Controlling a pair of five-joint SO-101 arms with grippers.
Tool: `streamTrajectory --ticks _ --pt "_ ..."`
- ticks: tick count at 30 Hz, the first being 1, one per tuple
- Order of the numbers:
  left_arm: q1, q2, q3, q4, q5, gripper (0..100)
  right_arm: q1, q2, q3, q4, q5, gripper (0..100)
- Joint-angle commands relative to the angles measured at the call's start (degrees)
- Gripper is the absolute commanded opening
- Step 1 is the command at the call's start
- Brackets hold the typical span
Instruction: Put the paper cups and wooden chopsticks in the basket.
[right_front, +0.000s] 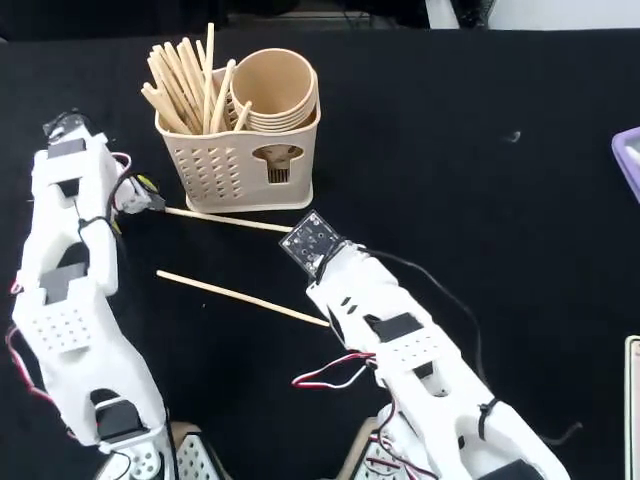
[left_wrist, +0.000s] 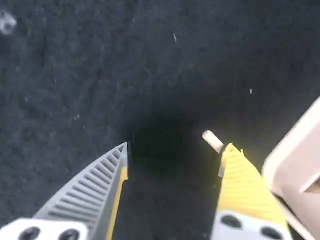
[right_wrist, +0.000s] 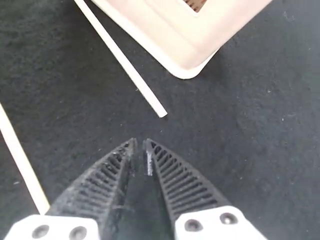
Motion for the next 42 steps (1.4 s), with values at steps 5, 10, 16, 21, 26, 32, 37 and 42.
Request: streamTrajectory --ticks 5,10,16,21,26,32,37,42 --pt "-1.63 4.84 -6.2 2.46 -3.96 29 0.88 -1.89 0.04 -1.32 0.0 3.1" --pt "-1.71 4.84 -9.19 8.79 -5.98 29 0.88 -1.89 1.27 -4.57 0.0 3.1" --pt "-2.95 4.84 -18.51 13.54 -5.63 29 0.79 -1.89 2.77 -7.91 0.0 3.1" --pt "-1.36 5.54 -22.55 13.8 -4.04 29 0.88 -1.89 2.77 -7.91 0.0 3.1" --pt "1.01 5.63 -20.97 10.2 0.09 29 0.88 -1.89 2.77 -7.91 0.0 3.1" --pt "3.03 5.63 -12.7 5.8 0.18 29 0.97 -1.89 2.86 -8.0 0.0 3.1" --pt "1.8 5.54 -7.96 4.04 -0.09 29 0.97 -1.89 2.86 -7.91 0.0 3.1" --pt "0.04 4.84 -6.99 6.42 -3.08 29 0.97 -1.89 2.86 -8.0 0.09 3.1"
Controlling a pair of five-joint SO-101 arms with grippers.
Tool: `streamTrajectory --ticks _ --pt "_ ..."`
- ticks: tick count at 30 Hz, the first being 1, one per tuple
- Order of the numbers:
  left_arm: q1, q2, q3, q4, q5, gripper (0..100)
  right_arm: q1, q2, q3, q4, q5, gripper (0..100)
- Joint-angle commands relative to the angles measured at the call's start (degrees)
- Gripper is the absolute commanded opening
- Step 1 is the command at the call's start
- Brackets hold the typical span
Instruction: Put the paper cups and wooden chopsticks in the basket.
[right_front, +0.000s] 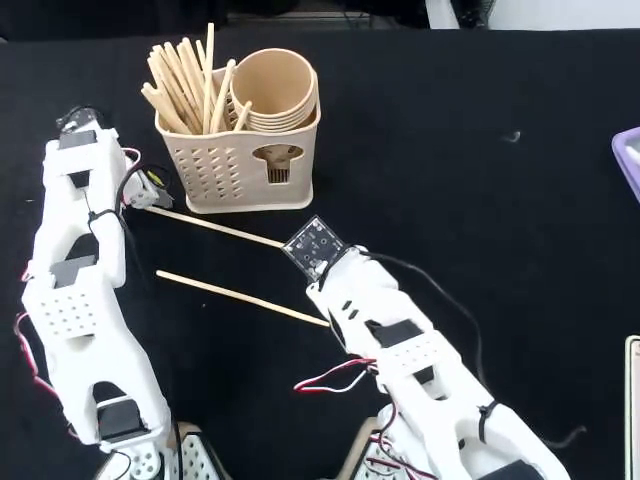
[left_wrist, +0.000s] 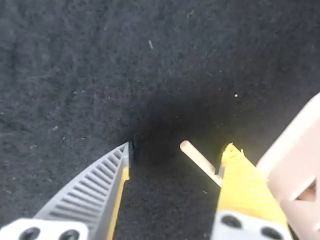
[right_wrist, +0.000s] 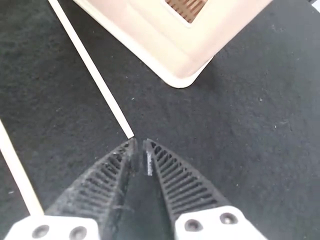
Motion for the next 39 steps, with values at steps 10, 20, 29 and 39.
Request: streamTrajectory --ticks 10,20,29,39 --pt "-1.45 -1.32 -6.2 20.22 -22.42 18 0.97 -1.8 -0.13 -1.49 0.0 3.1" --pt "-1.71 -3.6 -9.45 29.01 -32.09 18 0.97 -1.8 -0.13 -1.49 0.18 3.1" --pt "-1.54 -14.51 0.84 17.85 -21.01 18 0.97 -1.8 -0.13 -1.58 -0.09 3.1" --pt "5.23 -17.32 20.09 -0.79 -13.54 18 0.97 -1.8 -0.13 -1.58 -0.09 3.1"
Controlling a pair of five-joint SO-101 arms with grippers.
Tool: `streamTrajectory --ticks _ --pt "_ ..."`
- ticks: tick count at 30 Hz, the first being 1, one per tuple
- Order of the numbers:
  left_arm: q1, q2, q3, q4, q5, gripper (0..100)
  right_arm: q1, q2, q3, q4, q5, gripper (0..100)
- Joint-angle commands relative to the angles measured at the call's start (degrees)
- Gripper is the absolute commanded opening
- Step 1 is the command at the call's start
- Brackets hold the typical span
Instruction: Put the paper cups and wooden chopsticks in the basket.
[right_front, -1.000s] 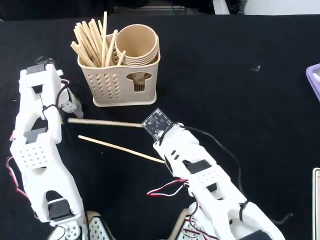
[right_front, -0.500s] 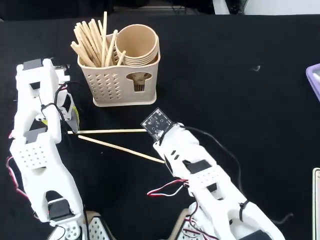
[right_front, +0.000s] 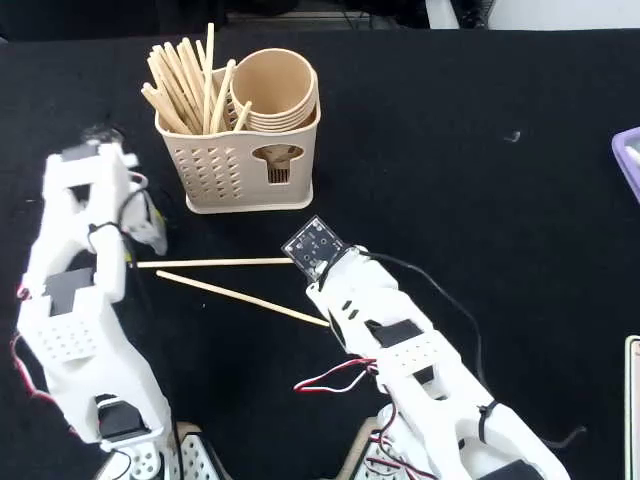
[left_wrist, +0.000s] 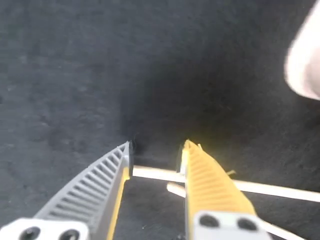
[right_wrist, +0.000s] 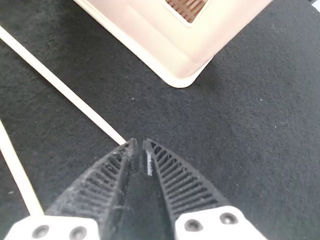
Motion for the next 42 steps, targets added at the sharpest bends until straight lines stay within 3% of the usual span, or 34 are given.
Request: streamTrajectory --ticks 1,12,18,29,34,37,42 --pt "4.44 -6.07 3.74 -2.73 -1.05 18 0.97 -1.8 -0.13 -1.58 -0.09 3.1" --pt "7.25 -18.2 17.63 -2.99 -14.59 18 0.97 -1.8 -0.13 -1.58 0.18 3.1" --pt "6.29 -27.25 22.46 -6.15 -14.33 18 0.97 -1.8 -0.13 -1.58 0.18 3.1" --pt "5.76 -35.6 31.34 -4.66 -1.14 19 0.97 -1.8 -0.13 -1.49 0.18 3.1" --pt "5.14 -36.22 36.26 -4.31 14.33 31 0.97 -1.8 -0.13 -1.49 0.18 3.1" --pt "5.14 -36.22 37.05 -4.75 23.38 31 0.97 -1.8 -0.13 -1.49 0.18 3.1" --pt "6.11 -35.6 37.76 -6.95 27.34 30 0.97 -1.8 -0.13 -1.41 0.18 3.1"
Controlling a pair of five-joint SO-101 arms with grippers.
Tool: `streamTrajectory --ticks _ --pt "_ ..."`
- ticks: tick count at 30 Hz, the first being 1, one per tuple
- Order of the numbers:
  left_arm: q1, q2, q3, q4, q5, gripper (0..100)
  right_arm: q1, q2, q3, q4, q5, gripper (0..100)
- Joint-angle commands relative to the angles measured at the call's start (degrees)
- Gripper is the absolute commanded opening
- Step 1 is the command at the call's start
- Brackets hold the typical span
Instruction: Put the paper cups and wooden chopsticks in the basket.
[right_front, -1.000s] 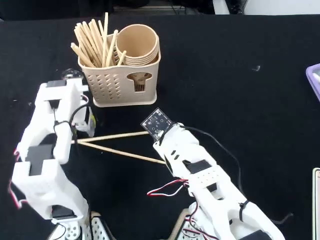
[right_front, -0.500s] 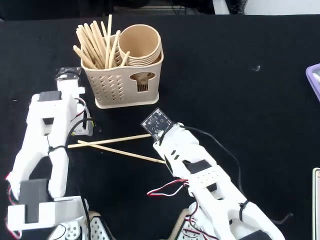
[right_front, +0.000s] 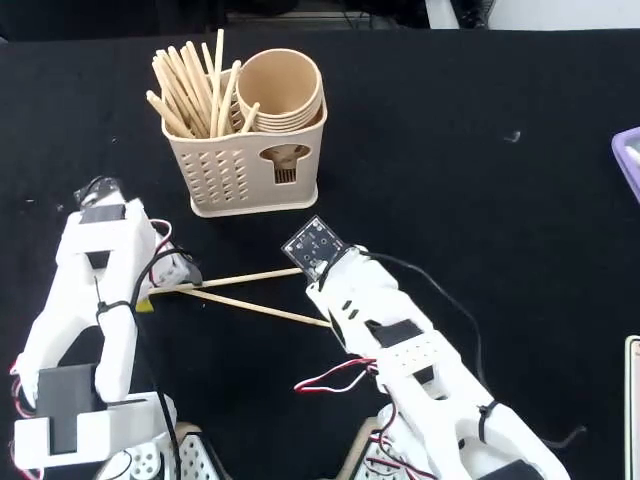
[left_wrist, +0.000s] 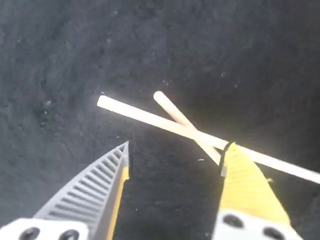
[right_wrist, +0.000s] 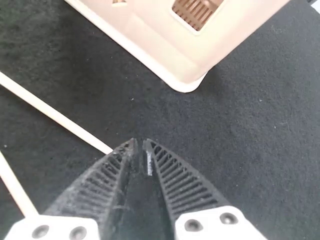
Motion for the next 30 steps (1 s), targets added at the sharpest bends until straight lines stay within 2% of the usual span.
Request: streamTrajectory --ticks 1,7,10,13,19,30 --pt "0.31 -1.49 0.92 -3.25 4.4 30 0.97 -1.8 -0.13 -1.23 0.18 3.1" --pt "-0.48 -1.49 8.31 -14.15 7.38 30 0.97 -1.8 -0.13 -1.23 0.26 3.1" --pt "-0.48 -1.49 11.12 -16.79 7.38 30 0.97 -1.8 -0.13 -1.23 0.26 3.1" --pt "-0.92 -2.11 11.47 -16.88 7.12 27 0.97 -1.8 -0.13 -1.23 0.26 3.1" --pt "-0.92 -1.49 9.45 -17.23 7.21 3 0.97 -1.8 -0.13 -1.23 0.26 3.1" --pt "-0.92 -1.93 9.01 -17.23 7.38 5 0.97 -1.8 -0.13 -1.14 0.26 3.1"
